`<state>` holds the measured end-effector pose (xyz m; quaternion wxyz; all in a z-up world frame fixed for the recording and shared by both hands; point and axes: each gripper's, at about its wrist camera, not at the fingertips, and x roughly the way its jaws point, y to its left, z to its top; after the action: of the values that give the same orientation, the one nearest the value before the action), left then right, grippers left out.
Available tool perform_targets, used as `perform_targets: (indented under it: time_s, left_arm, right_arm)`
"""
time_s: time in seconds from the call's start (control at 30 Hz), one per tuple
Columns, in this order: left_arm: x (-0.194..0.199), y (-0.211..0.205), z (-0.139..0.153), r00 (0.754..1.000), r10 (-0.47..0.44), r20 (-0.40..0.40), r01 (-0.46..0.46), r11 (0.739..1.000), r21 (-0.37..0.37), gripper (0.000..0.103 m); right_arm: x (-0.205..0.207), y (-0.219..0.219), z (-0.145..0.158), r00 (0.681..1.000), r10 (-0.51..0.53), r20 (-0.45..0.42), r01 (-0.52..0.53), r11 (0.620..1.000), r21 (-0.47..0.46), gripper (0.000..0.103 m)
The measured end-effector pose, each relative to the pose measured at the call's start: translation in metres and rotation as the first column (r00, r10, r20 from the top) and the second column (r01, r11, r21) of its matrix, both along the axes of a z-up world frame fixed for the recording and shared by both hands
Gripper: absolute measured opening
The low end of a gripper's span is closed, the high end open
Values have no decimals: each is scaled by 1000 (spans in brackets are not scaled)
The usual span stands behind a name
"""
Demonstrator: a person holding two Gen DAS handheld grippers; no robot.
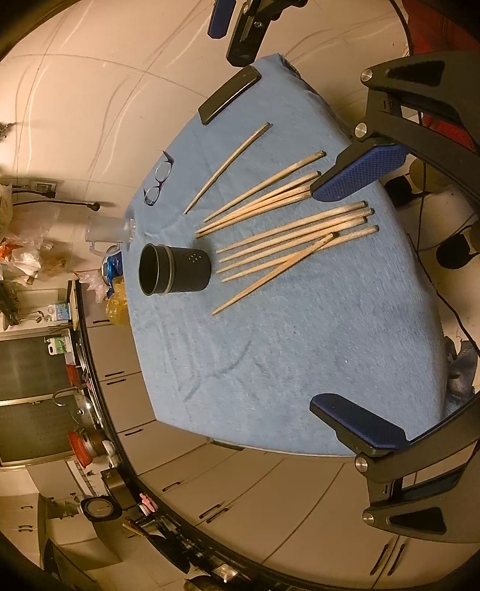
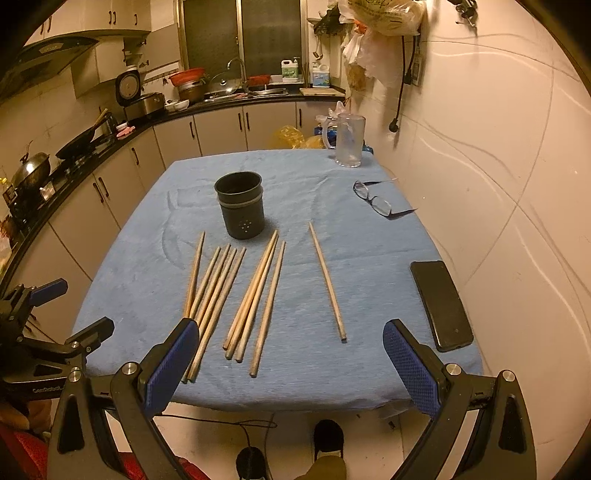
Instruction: Organize utensils
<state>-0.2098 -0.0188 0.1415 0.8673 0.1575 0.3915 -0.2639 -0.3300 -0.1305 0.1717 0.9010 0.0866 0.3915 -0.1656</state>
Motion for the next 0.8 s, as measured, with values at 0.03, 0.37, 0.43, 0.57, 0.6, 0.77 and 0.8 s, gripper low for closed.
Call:
perform_targets:
  time_s: [0.03,0.37,0.43,0.57,0.6,0.77,0.8]
  left_arm:
    - [1,1,-1,1000,1,-2,-1,1000,0,103]
    - [6,3,-5,1000,8,-8,-8,1000,-2,103]
    - [7,3,-6,1000,6,-9,-7,1000,-3,103]
    - [9,4,-6,1000,6,-9,-6,1000,-3,103]
    - [10,4,-7,1000,5,-11,-5,1000,-2,103]
    - [15,3,-9,1000,3,-19,-3,1000,-3,103]
    - [16,3,-9,1000,3,-20,-4,1000,-3,103]
  right_arm:
    - [1,1,0,1000,0,-2,0,1000,1,101]
    - [11,4,0,1000,4,-16,-3,1000,7,101]
    - [12,5,0,1000,8,-17,-8,1000,5,101]
    - [15,6,0,1000,9,-20,-8,1000,5,101]
    - [15,6,0,1000,8,-21,-8,1000,5,101]
    - [18,6,-1,1000,7,-29,-7,1000,7,101]
    - [19,6,-1,999,7,-31,-7,1000,8,101]
